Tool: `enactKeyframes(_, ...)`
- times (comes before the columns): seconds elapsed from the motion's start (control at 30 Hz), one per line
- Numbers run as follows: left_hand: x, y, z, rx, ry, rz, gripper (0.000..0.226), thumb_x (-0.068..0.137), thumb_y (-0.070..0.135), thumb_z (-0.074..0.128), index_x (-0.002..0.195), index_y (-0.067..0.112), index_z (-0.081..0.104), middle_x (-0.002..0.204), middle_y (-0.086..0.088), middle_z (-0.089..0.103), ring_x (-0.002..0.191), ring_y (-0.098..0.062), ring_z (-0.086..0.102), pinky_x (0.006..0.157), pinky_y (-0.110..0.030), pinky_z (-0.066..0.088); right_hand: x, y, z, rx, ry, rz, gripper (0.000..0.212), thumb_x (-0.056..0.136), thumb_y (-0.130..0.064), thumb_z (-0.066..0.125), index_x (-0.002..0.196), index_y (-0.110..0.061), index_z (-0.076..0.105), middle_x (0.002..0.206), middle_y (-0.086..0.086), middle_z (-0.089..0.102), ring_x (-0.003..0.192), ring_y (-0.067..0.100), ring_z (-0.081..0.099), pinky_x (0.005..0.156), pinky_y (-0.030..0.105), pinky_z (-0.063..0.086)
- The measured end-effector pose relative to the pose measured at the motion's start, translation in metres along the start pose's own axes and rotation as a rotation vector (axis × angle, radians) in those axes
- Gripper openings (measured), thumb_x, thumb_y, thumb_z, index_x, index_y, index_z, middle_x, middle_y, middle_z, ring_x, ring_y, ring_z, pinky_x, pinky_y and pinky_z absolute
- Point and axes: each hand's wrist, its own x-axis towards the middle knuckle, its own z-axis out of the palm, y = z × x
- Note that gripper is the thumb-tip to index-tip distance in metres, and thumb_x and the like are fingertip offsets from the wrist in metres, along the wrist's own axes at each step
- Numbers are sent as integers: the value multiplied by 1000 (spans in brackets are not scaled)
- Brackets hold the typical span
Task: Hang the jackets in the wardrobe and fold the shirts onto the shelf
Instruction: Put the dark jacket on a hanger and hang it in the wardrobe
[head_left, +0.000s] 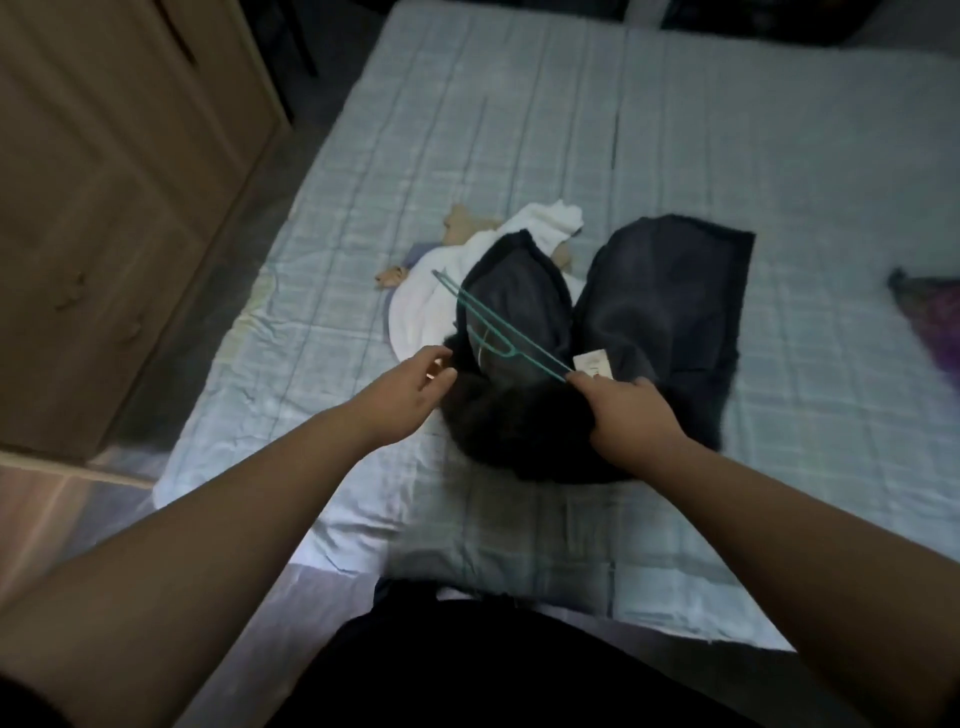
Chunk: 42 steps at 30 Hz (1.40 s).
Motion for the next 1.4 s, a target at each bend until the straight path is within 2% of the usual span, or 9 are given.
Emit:
enactKeyframes(0.13, -4, 32, -28, 53, 60, 98, 37, 99, 26, 52, 135, 20, 46, 122, -1, 59, 106, -15, 57, 83, -23, 39, 2, 5, -83, 15, 173, 47, 38, 89, -24, 53, 126, -33, 49, 99, 1, 71, 87, 28, 66, 68, 30, 35)
enactKeyframes(0.23, 2, 47, -42, 125, 13, 213, 54, 87, 11, 64, 138, 15, 46, 136, -6, 54, 123, -22, 53, 93, -21, 38, 9, 7, -149, 85, 211, 97, 33, 90, -33, 53, 122, -29, 49, 107, 9, 70, 98, 34, 66, 72, 37, 48)
enactKeyframes(0.47, 41, 92, -73, 288, 152, 410, 131, 59, 57, 83, 156, 17, 3, 160, -10, 9, 148, -29, 11, 121, -38, 18, 14, -11, -281, 259, 403, 124, 49, 87, -35, 55, 132, -16, 56, 129, 16, 62, 120, 33, 58, 98, 35, 41)
enactKeyframes(0.57, 54, 127, -98, 164, 265, 443, 125, 68, 44, 84, 155, 12, 1, 160, -11, 3, 148, -29, 9, 122, -39, 16, 5, -18, -316, 220, 441, 135, 39, 93, -24, 61, 131, -15, 58, 131, 8, 60, 125, 26, 54, 99, 22, 33)
enactKeyframes(0.7, 73, 155, -142, 35, 328, 535, 119, 60, 40, 89, 153, 22, 16, 153, -6, 22, 141, -26, 29, 115, -44, 32, -19, -25, -357, 247, 507, 142, 22, 92, -15, 65, 112, -23, 63, 113, -1, 65, 111, 18, 59, 94, 32, 42)
enactKeyframes(0.93, 86, 202, -128, 193, -141, 654, 92, 67, 41, 88, 145, 18, 44, 145, -1, 45, 133, -14, 40, 113, -25, 30, -60, -47, -402, 302, 650, 102, 10, 86, -18, 66, 88, -25, 59, 85, -8, 65, 85, -5, 55, 75, 12, 39)
enactKeyframes(1.07, 71, 222, -95, 187, -286, 691, 63, 86, 32, 74, 141, 14, 49, 141, -3, 50, 127, -10, 44, 108, -23, 32, -69, -44, -407, 271, 703, 132, 3, 84, -27, 57, 84, -24, 58, 86, -4, 65, 87, 7, 59, 77, 27, 45)
enactKeyframes(1.27, 63, 215, -134, -25, -50, 666, 58, 81, 24, 72, 133, 5, 55, 131, -7, 57, 118, -12, 49, 104, -28, 41, -87, -24, -398, 214, 701, 245, 25, 87, -28, 57, 105, -13, 67, 96, -6, 61, 95, 7, 57, 78, 21, 37)
enactKeyframes(1.4, 67, 218, -188, 253, 208, 650, 38, 92, 35, 54, 117, 9, 66, 119, -15, 67, 114, -31, 61, 82, -30, 44, -78, -16, -389, 207, 683, 298, 41, 93, -13, 60, 134, -18, 53, 111, -4, 59, 105, 11, 54, 87, 26, 38)
